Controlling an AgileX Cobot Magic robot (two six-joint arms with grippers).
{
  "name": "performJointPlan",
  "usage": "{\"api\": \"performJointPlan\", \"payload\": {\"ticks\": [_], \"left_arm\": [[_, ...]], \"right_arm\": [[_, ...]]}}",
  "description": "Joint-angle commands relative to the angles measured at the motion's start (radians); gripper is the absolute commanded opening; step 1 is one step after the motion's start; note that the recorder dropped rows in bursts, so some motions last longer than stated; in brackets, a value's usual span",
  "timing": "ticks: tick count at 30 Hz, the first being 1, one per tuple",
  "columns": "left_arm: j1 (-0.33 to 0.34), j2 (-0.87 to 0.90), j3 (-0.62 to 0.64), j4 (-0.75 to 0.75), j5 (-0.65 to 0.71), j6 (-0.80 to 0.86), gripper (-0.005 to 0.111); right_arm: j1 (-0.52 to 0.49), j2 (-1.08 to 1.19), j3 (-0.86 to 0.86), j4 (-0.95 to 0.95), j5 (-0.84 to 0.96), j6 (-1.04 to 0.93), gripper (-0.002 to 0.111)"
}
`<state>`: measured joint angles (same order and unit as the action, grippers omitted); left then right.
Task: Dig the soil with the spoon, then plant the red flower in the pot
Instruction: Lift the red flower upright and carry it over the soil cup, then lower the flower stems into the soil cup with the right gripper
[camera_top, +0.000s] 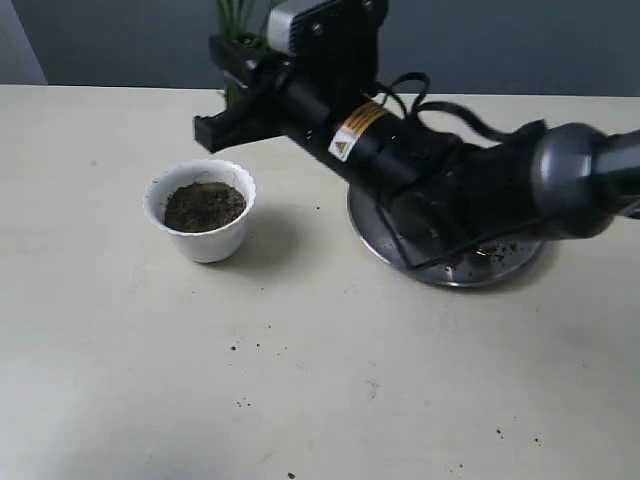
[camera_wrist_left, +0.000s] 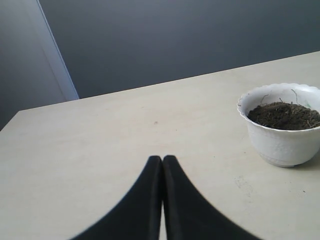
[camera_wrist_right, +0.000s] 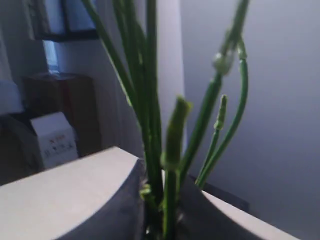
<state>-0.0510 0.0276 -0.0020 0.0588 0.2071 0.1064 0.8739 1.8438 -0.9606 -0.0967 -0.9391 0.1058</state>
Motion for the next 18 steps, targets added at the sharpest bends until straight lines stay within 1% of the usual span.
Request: {"api": "performJointPlan", "payload": {"ticks": [1, 4, 7, 18], "left_arm": [[-0.002, -0.004, 0.002, -0.004, -0.006, -0.005, 0.000], [-0.002, -0.004, 0.002, -0.004, -0.006, -0.005, 0.000], [-0.002, -0.004, 0.002, -0.004, -0.006, -0.005, 0.000], [-0.002, -0.004, 0.002, -0.004, -0.006, -0.005, 0.000]], "right_arm": [[0.034, 0.151, -0.079, -0.007, -0.048, 0.010, 0.000], [0.041, 0.238, -0.123, -0.009, -0.116, 0.052, 0.000], [0.044, 0.277, -0.155, -0.015, -0.105, 0.052, 0.000], [0.044, 0.349, -0.155, -0.012, -0.075, 0.054, 0.000]]}}
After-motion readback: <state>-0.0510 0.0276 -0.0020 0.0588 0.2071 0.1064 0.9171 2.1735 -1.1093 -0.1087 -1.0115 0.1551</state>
